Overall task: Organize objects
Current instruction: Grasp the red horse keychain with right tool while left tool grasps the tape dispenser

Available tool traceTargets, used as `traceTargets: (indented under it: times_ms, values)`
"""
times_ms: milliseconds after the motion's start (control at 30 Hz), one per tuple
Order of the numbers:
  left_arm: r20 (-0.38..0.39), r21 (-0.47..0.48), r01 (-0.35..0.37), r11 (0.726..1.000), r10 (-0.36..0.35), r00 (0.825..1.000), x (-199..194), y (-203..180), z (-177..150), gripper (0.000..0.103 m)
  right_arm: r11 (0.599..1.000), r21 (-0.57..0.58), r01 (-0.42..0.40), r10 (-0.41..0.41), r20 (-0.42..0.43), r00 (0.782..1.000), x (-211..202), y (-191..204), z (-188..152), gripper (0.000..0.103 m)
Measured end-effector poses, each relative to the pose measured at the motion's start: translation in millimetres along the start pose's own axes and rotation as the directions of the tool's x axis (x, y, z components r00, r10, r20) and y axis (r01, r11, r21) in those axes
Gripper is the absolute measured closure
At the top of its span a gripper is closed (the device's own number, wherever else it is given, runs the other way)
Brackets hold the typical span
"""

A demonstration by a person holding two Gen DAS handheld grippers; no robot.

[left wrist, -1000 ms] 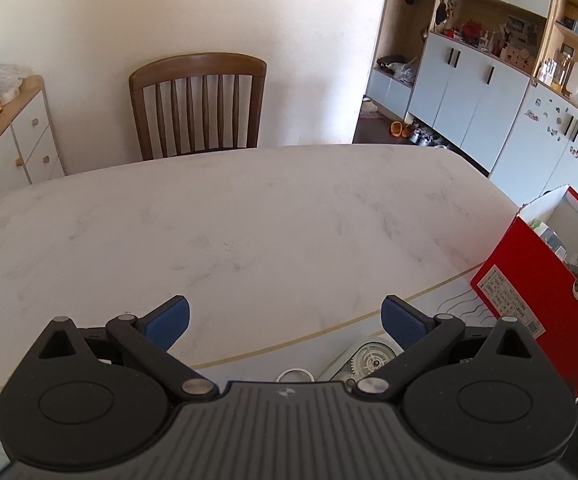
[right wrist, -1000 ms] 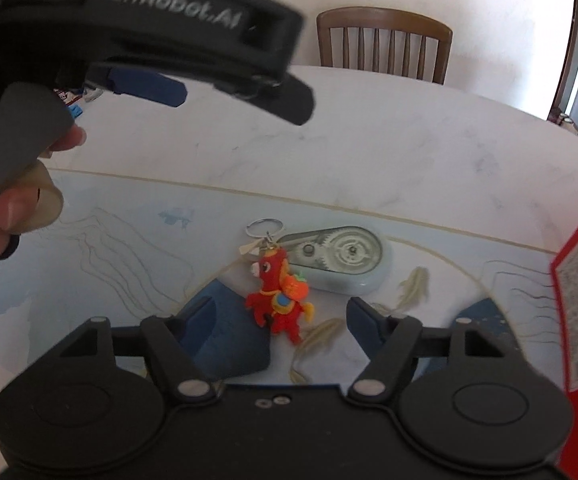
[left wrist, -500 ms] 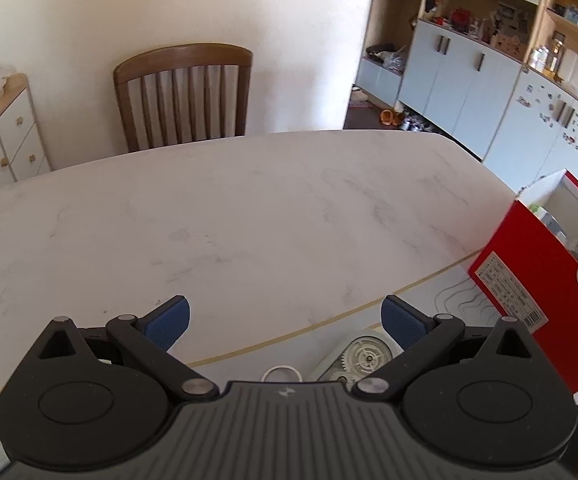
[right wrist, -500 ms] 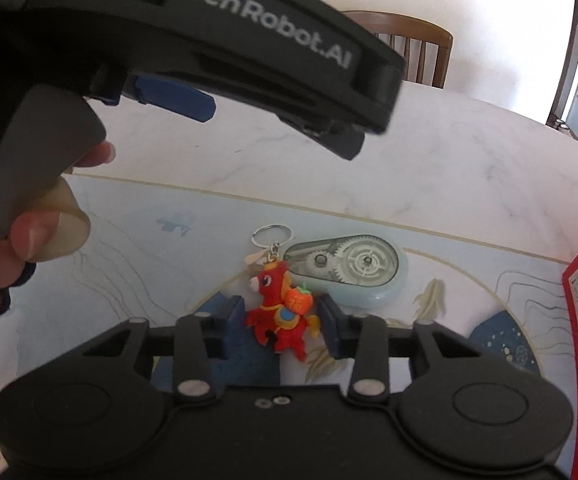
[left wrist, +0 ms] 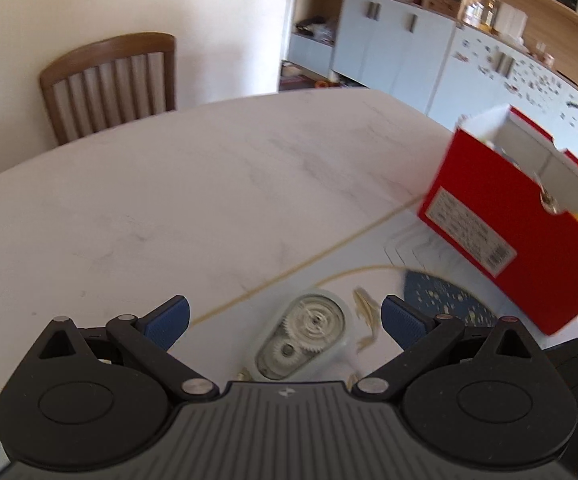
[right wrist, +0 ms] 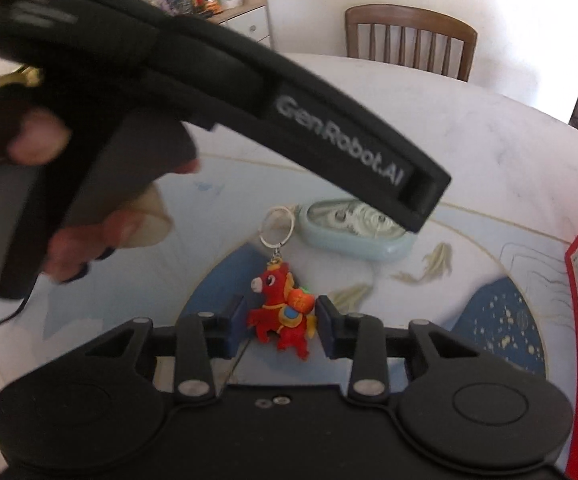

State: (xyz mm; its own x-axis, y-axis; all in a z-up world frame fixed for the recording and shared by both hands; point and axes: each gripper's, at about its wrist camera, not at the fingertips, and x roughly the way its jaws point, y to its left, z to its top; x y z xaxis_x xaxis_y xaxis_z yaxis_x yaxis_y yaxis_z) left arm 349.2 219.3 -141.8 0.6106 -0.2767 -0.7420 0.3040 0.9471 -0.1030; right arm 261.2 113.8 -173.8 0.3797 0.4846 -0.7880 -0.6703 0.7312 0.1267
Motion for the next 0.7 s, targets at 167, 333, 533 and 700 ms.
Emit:
traceTargets:
  times_ms: [167,333,533,700]
  values:
    - [-0.013,0.066,0.023,0.998,-0.022,1.0,9,-9,-5,0.001,0.999,0.026,-0.02,0.02,-0.023,1.0,-15,-8,-16,0.068]
    - [-0.021,0.101,0.03,0.994,-0.028,0.999,19,-15,-7,0.006,0.997,0.083,-0.006,0.008,-0.034,0.999,-27,-24,-30,0.068]
    - [-0.056,0.109,0.028,0.994,-0.022,0.998,30,-16,-8,0.035,0.993,0.112,0.02,-0.015,-0.045,0.999,-28,-25,-23,0.068]
    - [-0.061,0.14,0.009,0.99,0.0,0.998,32,-19,-9,0.043,0.992,0.12,0.041,-0.036,-0.043,0.998,-28,-28,-26,0.068]
